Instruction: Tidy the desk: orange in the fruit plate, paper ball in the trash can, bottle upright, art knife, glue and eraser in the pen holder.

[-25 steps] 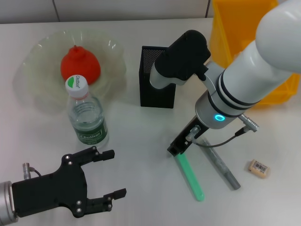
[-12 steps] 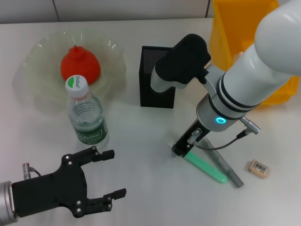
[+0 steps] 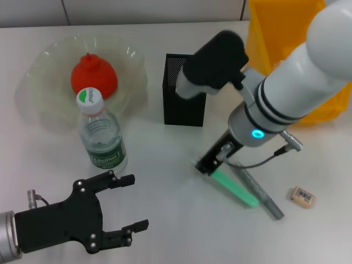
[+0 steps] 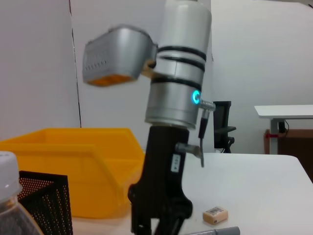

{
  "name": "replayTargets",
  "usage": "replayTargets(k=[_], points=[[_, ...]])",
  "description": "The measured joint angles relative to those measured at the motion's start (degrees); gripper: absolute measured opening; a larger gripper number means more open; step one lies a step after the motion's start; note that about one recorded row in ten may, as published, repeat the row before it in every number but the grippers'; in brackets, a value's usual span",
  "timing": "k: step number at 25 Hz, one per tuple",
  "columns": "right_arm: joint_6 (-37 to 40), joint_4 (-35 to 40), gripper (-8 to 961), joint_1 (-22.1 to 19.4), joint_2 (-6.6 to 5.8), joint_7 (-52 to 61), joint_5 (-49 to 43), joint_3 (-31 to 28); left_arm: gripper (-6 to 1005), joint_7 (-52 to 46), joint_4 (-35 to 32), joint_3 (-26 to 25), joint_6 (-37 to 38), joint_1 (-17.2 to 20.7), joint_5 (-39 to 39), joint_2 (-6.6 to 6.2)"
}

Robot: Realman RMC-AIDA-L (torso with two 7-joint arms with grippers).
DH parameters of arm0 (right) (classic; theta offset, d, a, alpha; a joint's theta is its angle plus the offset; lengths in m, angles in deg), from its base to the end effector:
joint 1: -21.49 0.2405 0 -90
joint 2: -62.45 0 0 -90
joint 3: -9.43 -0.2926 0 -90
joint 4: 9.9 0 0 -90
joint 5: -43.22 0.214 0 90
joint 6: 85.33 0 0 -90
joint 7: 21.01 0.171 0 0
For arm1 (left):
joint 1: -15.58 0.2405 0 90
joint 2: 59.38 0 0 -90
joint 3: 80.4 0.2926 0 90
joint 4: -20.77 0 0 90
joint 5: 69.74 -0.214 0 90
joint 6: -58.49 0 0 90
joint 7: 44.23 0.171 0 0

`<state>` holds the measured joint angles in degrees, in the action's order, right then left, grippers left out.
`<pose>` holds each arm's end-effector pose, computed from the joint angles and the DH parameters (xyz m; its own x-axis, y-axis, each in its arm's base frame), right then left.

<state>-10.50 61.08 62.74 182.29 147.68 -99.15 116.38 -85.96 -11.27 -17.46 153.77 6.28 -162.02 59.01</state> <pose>0.1603 0.3585 -0.1432 0.7375 -0.6260 0.2533 -0.5203 -0.7658 -0.3779 -0.3264 0.2216 -0.0737 0.8218 0.0011 0.5698 0.1691 -0.9554 -0.2420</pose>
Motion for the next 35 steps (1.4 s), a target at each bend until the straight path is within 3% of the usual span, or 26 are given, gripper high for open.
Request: replayTargets(k=[2, 8, 13, 17, 23, 30, 31, 35], points=[[0.01, 1.70, 182, -0.72, -0.07, -0.09, -0.01, -0.77, 802, -0.04, 0.02, 0.00, 0.00, -0.01, 0.01, 0.00], [-0.56, 14.95, 182, -8.26, -0.18, -3.79, 1.74, -6.97, 802, -0.38, 0.06, 0.49, 0.13, -0.02, 0.00, -0.04], [-2.22, 23.59, 183, -15.38, -0.03, -14.70, 13.80, -16.29, 802, -0.46, 0.54, 0.59, 0.12, -0.11, 0.00, -0.08], [-8.80, 24.01, 183, -19.89, -0.01, -27.60, 26.46, -21.51, 802, -0.46, 1.46, 0.61, 0.01, -0.61, 0.00, -0.16], [-15.80, 12.66, 183, -23.63, -0.29, -59.48, 54.16, -24.82, 802, -0.46, 1.82, 0.61, -0.26, -0.76, 0.00, -0.18], [-14.32, -11.39, 182, -20.80, -0.32, -101.63, 84.27, -25.07, 802, -0.51, 2.34, 0.70, -0.28, -1.37, 0.00, -0.18], [-14.32, -11.39, 182, -20.80, -0.32, -101.63, 84.27, -25.07, 802, -0.51, 2.34, 0.70, -0.28, -1.37, 0.00, -0.18], [-12.19, -24.63, 183, -15.56, -0.26, -108.71, 88.61, -25.55, 802, -0.53, 2.36, 0.74, -0.51, -1.53, 0.00, -0.17]])
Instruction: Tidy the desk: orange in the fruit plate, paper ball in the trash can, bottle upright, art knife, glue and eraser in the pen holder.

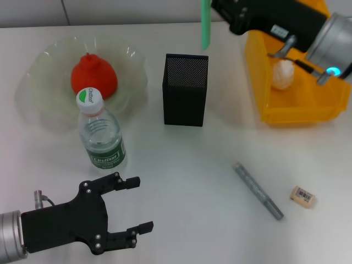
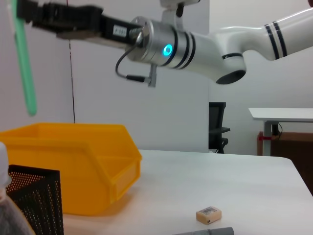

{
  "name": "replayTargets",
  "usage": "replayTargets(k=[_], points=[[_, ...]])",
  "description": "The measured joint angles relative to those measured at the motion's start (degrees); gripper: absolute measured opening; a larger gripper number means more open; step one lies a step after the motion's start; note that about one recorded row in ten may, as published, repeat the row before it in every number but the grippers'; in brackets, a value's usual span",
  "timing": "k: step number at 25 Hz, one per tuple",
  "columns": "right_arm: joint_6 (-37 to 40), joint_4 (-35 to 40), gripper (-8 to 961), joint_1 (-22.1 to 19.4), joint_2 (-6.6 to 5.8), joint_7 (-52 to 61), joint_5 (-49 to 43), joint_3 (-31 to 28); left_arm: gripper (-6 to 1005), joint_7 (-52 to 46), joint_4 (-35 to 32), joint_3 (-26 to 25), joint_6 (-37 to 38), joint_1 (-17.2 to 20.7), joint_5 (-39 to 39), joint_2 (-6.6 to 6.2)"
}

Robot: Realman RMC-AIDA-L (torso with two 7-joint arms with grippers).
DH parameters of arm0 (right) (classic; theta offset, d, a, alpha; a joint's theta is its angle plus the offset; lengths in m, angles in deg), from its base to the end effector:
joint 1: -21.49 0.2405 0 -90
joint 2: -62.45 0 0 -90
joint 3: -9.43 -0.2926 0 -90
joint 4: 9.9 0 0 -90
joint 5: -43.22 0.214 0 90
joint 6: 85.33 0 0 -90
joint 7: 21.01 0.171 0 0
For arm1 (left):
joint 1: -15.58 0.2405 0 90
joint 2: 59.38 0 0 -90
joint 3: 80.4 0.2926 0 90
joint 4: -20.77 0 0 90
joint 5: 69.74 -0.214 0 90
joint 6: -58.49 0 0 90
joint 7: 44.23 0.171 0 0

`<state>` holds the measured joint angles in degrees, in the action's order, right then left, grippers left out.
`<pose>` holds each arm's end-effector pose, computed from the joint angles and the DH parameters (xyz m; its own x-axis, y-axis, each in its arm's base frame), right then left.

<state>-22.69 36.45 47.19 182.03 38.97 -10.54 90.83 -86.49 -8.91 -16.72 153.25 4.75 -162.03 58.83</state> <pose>0.1757 0.4052 -0.0413 0.6408 0.0835 -0.7631 -0.3881 -0.8225 -0.4159 -0.3249 0.2239 -0.0796 0.8182 0.0293 0.5742 0.1818 -0.9607 -0.2099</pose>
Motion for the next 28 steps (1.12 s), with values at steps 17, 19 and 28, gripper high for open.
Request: replayTargets(k=[17, 19, 28], points=[[0.38, -17.29, 183, 8.09, 0.23, -6.85, 2.96, -0.21, 802, 0.24, 0.70, 0.08, -0.11, -0.34, 0.00, 0.00], [0.46, -17.09, 183, 7.71, 0.20, -6.67, 2.98, -0.23, 802, 0.18, 0.70, 0.12, -0.11, -0.43, 0.00, 0.00], [2.48, 4.72, 425, -3.00, -0.92, 17.36, -7.16, -0.39, 802, 0.06, 0.67, -0.32, -0.11, -0.29, -1.28, -0.01]])
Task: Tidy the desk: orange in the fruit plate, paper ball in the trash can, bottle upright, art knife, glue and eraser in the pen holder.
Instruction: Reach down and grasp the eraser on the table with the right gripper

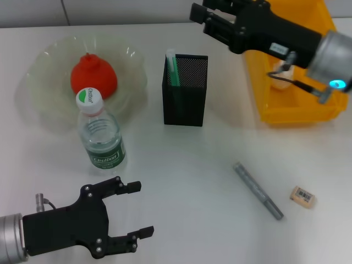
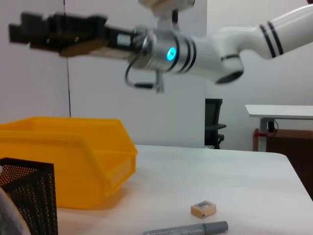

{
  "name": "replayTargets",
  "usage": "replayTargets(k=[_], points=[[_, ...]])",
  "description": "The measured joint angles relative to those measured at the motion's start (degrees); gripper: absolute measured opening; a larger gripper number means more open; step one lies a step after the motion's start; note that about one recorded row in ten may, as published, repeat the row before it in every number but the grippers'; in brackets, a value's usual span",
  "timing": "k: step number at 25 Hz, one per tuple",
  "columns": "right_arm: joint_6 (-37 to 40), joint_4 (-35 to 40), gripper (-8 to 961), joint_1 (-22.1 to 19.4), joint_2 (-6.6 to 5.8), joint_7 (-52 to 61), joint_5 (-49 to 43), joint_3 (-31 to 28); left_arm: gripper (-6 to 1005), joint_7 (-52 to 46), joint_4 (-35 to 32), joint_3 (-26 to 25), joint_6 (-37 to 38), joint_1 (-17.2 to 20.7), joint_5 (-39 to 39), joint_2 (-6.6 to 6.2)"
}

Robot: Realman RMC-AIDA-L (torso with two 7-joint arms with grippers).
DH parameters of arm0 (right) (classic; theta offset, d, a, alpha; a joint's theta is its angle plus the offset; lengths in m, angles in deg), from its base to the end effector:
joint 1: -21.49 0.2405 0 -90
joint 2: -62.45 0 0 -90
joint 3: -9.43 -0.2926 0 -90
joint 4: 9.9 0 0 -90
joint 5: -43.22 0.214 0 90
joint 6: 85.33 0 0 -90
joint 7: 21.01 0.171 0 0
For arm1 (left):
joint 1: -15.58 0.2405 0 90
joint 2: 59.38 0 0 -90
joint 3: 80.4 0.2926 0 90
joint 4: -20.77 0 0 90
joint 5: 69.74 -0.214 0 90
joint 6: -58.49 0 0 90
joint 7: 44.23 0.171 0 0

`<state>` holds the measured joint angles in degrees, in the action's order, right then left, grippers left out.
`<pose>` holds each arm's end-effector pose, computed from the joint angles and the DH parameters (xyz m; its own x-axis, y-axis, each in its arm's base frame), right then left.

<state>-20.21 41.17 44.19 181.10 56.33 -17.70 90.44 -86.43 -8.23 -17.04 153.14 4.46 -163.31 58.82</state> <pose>0.1833 0.3885 -0.0383 0.5984 -0.1212 -0.7920 -0.4733 -0.8510 -0.2274 -0.3268 0.2219 -0.0822 0.8238 0.0408 0.5654 0.1819 -0.9637 -0.1954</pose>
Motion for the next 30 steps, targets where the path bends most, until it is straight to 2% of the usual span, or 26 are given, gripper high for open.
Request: replayTargets(k=[2, 5, 8, 10, 14, 19, 22, 30], points=[[-0.26, 9.71, 460, -2.89, 0.20, 10.42, -10.07, -1.93, 802, -0.04, -0.01, 0.04, -0.01, -0.12, -0.07, 0.00], [0.68, 25.39, 513, -6.62, 0.95, 30.21, -31.66, -3.72, 802, -0.07, 0.00, 0.11, -0.01, -0.17, -0.08, 0.00], [5.87, 36.69, 568, -7.00, 1.05, 49.67, -50.75, -3.49, 802, -0.39, 0.00, 0.11, 0.00, -0.38, -0.10, 0.00], [11.88, 41.14, 605, -5.48, 1.00, 59.54, -60.55, -3.49, 802, -0.59, 0.00, 0.16, 0.00, -0.46, -0.11, -0.02], [22.78, 44.04, 679, -2.18, 0.74, 68.05, -70.64, -3.42, 802, -0.61, 0.00, 0.21, 0.00, -0.55, -0.13, -0.07], [30.57, 44.26, 756, -0.38, 0.61, 72.03, -79.16, -2.76, 802, -0.64, 0.00, 0.14, -0.01, -0.63, -0.13, -0.09], [32.94, 43.80, 797, -0.20, 0.70, 72.22, -83.61, -0.25, 802, -0.65, 0.00, 0.25, -0.19, -0.94, -0.17, -0.09], [34.20, 40.85, 762, 0.37, 0.84, 72.23, -90.75, 7.97, 802, -0.69, 0.00, 0.38, -0.69, -1.24, -0.22, -0.09]])
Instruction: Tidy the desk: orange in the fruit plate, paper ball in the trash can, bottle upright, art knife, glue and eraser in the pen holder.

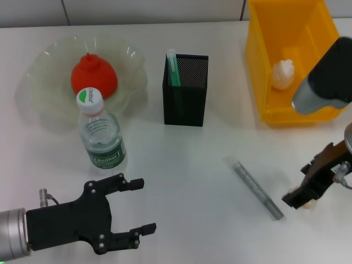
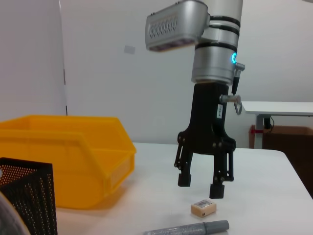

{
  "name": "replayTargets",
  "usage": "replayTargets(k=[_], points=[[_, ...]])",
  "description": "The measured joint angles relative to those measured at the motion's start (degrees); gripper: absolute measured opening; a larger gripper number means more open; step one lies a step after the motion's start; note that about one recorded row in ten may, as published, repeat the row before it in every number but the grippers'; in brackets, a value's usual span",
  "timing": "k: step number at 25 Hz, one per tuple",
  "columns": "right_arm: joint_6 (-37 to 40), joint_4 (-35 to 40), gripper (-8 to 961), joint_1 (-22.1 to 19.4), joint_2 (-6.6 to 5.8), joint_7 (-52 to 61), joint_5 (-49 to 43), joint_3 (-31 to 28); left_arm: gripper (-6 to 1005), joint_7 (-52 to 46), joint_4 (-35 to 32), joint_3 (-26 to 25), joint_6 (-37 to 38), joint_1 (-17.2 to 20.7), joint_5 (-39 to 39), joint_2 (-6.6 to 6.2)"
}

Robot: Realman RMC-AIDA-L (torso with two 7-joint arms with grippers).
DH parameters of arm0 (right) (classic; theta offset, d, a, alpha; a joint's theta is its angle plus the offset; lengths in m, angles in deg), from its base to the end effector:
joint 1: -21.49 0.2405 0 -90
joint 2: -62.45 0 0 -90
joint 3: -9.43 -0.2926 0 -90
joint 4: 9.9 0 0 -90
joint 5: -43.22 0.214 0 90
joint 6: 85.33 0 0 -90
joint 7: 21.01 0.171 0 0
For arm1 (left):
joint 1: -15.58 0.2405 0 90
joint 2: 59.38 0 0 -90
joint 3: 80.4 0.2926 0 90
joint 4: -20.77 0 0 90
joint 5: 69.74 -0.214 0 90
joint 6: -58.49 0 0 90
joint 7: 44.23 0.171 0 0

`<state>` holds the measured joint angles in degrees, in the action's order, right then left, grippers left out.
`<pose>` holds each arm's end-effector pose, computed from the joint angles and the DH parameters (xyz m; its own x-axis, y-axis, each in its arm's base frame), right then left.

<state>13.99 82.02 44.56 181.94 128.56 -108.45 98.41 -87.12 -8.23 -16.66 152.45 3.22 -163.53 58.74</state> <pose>0.2380 0.3107 -0.0403 0.6771 -0.6414 0.3607 -0.5051 -0.7616 -0.4061 -0.3238 0.2290 -0.0836 0.8301 0.0383 0.5562 0.1705 -0.9673 -0.1879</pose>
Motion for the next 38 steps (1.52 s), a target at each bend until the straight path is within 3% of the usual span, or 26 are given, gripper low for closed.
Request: replayTargets(k=[24, 35, 38], points=[[-4.08, -8.39, 636, 1.31, -0.14, -0.74, -3.14, 2.44, 802, -0.26, 0.00, -0.02, -0.19, -0.57, 0.01, 0.00], [-4.65, -9.11, 260, 1.54, -0.04, -0.85, -2.92, 2.96, 802, -0.27, 0.00, 0.02, -0.19, -0.55, 0.01, 0.04], [-4.22, -6.35, 264, 1.13, 0.01, -0.84, -2.51, 2.57, 802, -0.27, 0.00, 0.07, -0.18, -0.56, 0.01, 0.09]])
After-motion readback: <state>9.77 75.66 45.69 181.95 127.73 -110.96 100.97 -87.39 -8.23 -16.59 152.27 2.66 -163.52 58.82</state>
